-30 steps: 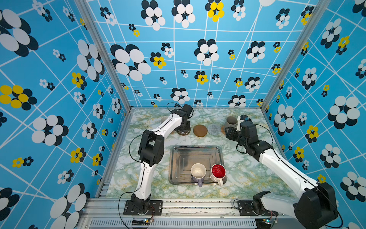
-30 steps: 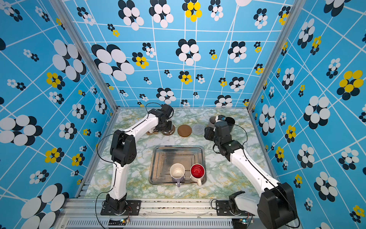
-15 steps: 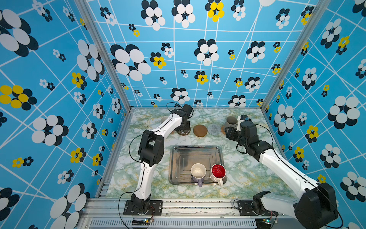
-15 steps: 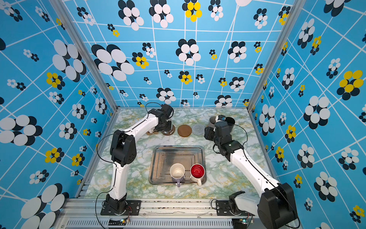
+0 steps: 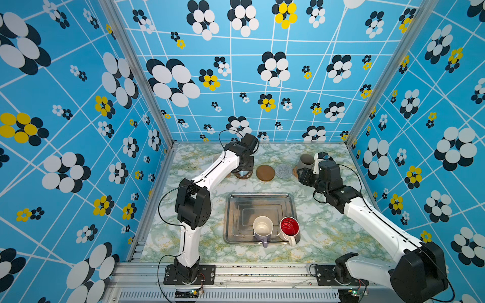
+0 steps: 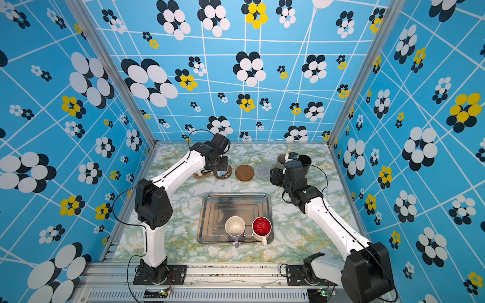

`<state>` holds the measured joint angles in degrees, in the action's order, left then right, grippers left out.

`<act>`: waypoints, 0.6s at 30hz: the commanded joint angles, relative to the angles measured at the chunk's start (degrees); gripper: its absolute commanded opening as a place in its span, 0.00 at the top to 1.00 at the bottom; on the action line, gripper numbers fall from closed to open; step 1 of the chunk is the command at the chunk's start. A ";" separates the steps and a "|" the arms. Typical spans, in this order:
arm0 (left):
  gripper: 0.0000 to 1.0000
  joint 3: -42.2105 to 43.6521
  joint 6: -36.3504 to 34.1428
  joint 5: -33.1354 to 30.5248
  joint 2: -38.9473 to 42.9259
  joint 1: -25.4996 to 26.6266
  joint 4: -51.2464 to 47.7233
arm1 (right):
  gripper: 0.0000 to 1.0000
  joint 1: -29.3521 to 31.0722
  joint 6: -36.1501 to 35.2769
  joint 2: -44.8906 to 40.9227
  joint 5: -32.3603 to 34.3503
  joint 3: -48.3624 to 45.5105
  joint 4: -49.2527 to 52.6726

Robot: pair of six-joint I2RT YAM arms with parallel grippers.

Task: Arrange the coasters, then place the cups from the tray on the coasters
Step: 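Open the left gripper and raise it off the white blue-handled mug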

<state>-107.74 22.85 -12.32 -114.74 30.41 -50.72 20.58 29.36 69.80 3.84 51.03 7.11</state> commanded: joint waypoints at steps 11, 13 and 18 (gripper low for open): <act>0.27 28.77 6.72 -0.84 25.04 6.87 28.87 | 0.32 1.43 0.52 2.51 -5.21 3.55 1.69; 0.25 32.29 6.38 0.08 27.58 7.27 32.66 | 0.32 2.23 -0.59 2.62 -5.31 5.03 3.70; 0.25 34.35 5.54 -1.28 30.36 7.38 30.64 | 0.33 3.70 -3.44 0.59 -3.60 9.09 9.47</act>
<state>-75.05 27.97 -12.91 -86.41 37.98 -23.55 23.57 28.36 72.20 -0.51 56.99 12.16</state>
